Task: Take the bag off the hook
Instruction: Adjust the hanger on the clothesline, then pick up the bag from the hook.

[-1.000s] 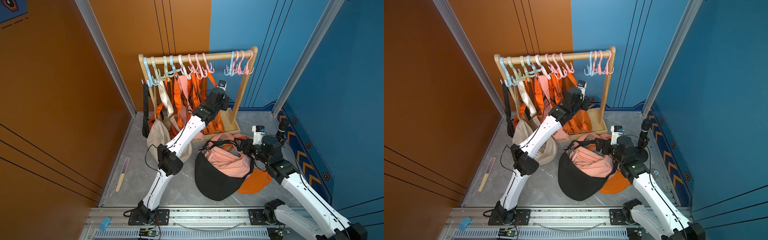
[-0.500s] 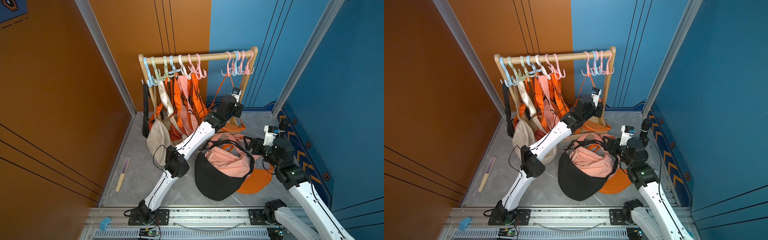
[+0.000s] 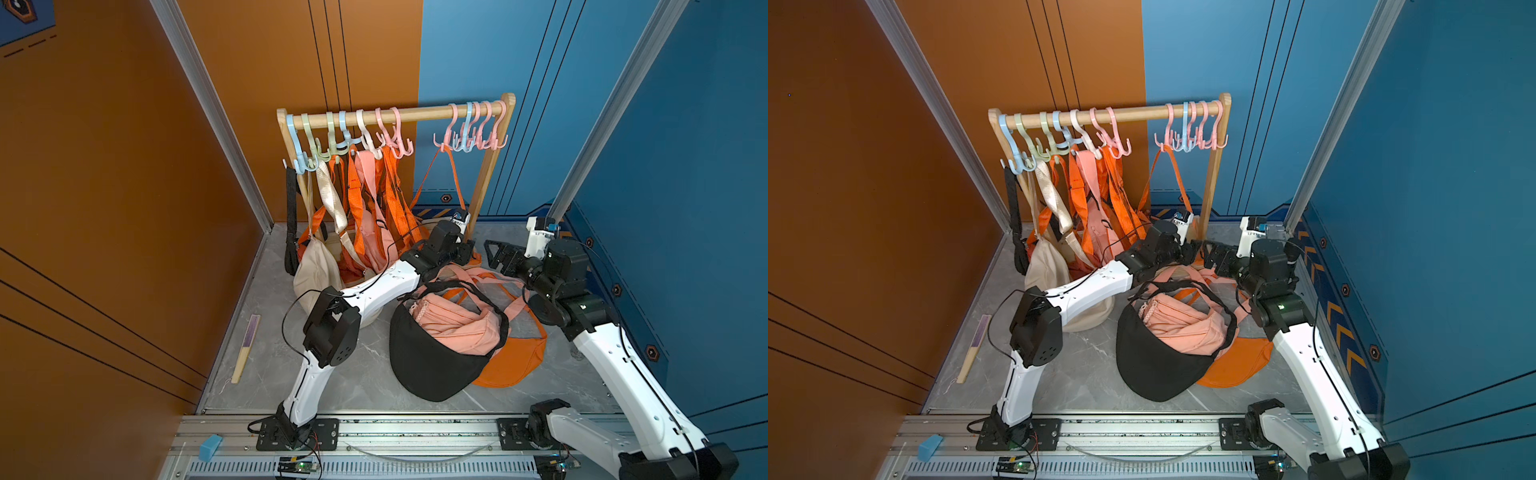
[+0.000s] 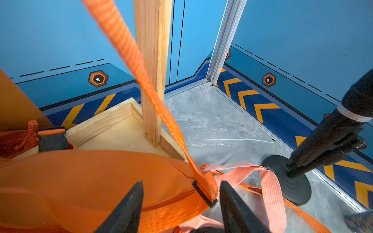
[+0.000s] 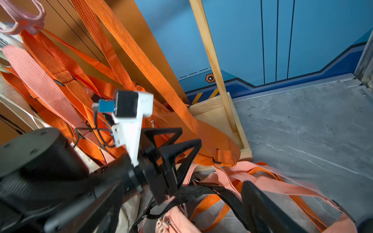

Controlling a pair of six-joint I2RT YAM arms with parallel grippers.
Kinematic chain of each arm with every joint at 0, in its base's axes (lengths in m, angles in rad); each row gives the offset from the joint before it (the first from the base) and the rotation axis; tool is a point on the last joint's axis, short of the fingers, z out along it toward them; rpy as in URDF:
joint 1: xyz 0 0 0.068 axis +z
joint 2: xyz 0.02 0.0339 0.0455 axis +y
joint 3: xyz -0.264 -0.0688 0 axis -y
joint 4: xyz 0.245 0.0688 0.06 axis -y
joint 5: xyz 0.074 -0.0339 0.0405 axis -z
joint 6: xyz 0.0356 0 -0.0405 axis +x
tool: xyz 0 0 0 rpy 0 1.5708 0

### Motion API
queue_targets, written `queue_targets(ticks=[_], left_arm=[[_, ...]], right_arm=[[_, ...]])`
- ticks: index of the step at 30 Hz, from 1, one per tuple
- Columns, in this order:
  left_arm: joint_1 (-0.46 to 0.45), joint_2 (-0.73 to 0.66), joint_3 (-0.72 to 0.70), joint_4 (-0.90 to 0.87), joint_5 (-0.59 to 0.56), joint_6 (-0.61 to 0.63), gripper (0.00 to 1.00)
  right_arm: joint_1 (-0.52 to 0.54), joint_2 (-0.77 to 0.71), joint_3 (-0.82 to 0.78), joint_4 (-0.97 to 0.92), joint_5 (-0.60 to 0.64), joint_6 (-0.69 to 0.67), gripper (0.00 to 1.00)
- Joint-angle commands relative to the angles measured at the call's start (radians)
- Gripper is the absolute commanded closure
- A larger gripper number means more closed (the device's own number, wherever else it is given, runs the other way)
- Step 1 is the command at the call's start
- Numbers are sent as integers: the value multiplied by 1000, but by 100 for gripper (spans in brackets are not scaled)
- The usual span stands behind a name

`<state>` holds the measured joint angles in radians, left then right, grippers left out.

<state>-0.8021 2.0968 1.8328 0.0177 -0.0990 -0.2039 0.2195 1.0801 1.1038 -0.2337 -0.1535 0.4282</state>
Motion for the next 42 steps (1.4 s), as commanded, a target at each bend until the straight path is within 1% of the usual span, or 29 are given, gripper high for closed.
queue_targets(ticks=[1, 5, 6, 8, 10, 14, 17, 20, 22, 25, 28, 30, 32, 34, 36, 37, 42], left_arm=[[-17, -107, -118, 159, 16, -25, 38], [-16, -208, -252, 215, 25, -28, 37], [-18, -231, -277, 218, 25, -29, 33], [-19, -273, -324, 232, 22, -29, 30], [-24, -313, -373, 249, 15, -32, 29], [-19, -409, -485, 288, -24, -34, 29], [-7, -486, -560, 306, -59, -31, 28], [34, -551, -604, 307, -66, -40, 29], [71, -582, -620, 305, -53, -60, 29], [111, -611, -624, 288, -39, -65, 29], [130, -614, -600, 261, -34, -37, 28], [139, -600, -571, 241, -34, -4, 28], [155, -578, -543, 233, -34, 5, 28], [172, -553, -510, 227, -19, 9, 27], [178, -524, -472, 222, -9, 36, 27], [178, -513, -454, 218, -6, 50, 27], [179, -453, -344, 197, -1, 123, 26]], right_arm=[[-3, 81, 114, -3, -15, -47, 6], [6, 206, 245, -33, -61, -75, 5], [11, 236, 271, -28, -71, -77, 3], [18, 291, 326, -23, -95, -77, 1], [36, 346, 392, -33, -99, -85, 0], [72, 443, 524, -83, -50, -123, 0], [94, 508, 592, -112, -14, -145, 1], [114, 558, 622, -120, 38, -180, 4], [119, 581, 623, -107, 47, -184, 8], [127, 607, 625, -96, 69, -186, 16], [127, 621, 627, -92, 94, -183, 31], [127, 624, 625, -87, 108, -181, 48], [124, 621, 623, -82, 116, -177, 61], [121, 619, 623, -81, 117, -176, 81], [118, 615, 621, -84, 117, -176, 98], [117, 613, 618, -85, 117, -176, 100], [102, 589, 591, -74, 111, -171, 100]])
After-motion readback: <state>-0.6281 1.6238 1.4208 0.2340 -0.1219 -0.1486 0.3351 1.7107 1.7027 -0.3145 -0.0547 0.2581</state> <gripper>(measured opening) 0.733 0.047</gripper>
